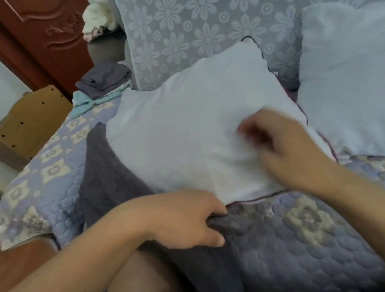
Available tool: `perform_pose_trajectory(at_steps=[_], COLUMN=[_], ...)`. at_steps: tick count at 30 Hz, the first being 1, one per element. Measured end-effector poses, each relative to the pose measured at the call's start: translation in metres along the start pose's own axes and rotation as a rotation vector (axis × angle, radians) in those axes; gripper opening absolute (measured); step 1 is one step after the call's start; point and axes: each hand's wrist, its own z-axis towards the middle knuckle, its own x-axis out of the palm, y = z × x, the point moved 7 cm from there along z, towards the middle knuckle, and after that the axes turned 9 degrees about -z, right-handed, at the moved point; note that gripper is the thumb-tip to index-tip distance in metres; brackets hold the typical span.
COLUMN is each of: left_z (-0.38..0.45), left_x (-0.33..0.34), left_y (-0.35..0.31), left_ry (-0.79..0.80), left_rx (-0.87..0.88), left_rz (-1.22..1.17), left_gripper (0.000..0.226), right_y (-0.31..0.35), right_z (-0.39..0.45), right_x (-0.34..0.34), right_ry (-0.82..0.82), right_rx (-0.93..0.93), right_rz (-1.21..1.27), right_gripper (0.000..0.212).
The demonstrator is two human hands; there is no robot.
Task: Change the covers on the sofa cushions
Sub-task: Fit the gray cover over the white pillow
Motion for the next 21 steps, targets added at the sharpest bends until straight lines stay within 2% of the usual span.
perform_pose_trajectory(at_steps=[1,2,4,6,9,12,14,16,18,19,21], left_z=[0.002,0.002,0.003,0.004,0.009,0.015,0.014,0.006,-0.001,-0.001,0.003], left_x=[-0.001,-0.006,-0.012,-0.015,-0.014,-0.005,-0.002,-0.001,0.007,0.01,0.009], left_y=[0.002,0.004,0.009,0.015,0.019,0.014,0.018,0.03,0.038,0.042,0.048], left_ry=[-0.02,-0.047,-0.075,-0.097,-0.185,-0.219,-0.235,-0.205,-0.069,-0.01,0.012], left_rx=[0.012,0.023,0.012,-0.025,-0.028,-0.033,-0.053,-0.144,-0.217,-0.243,-0.257], left_rz=[-0.016,-0.023,-0.039,-0.085,-0.14,-0.115,-0.105,-0.163,-0.231,-0.24,-0.29], left_gripper=[0.01,0.01,0.01,0.021,0.027,0.025,0.02,0.034,0.046,0.043,0.027], right_y=[0.013,0.02,0.021,0.01,0.01,0.012,0.004,-0.002,0.0,0.003,0.002], right_z=[-0.014,-0.029,-0.059,-0.071,-0.063,-0.063,-0.058,-0.044,-0.031,-0.028,-0.03], right_x=[0.019,0.038,0.067,0.081,0.096,0.121,0.12,0.108,0.096,0.093,0.094], right_ry=[0.238,0.473,0.867,1.016,0.969,0.898,0.889,0.844,0.79,0.767,0.757], right_rx=[-0.026,-0.023,-0.083,-0.136,-0.07,-0.148,-0.109,-0.027,0.011,0.036,0.139], right_rz=[0.238,0.354,0.268,0.142,0.181,0.165,0.164,0.262,0.408,0.506,0.706], right_gripper=[0.059,0.063,0.069,0.071,0.052,0.025,0.012,0.013,0.008,0.015,0.037])
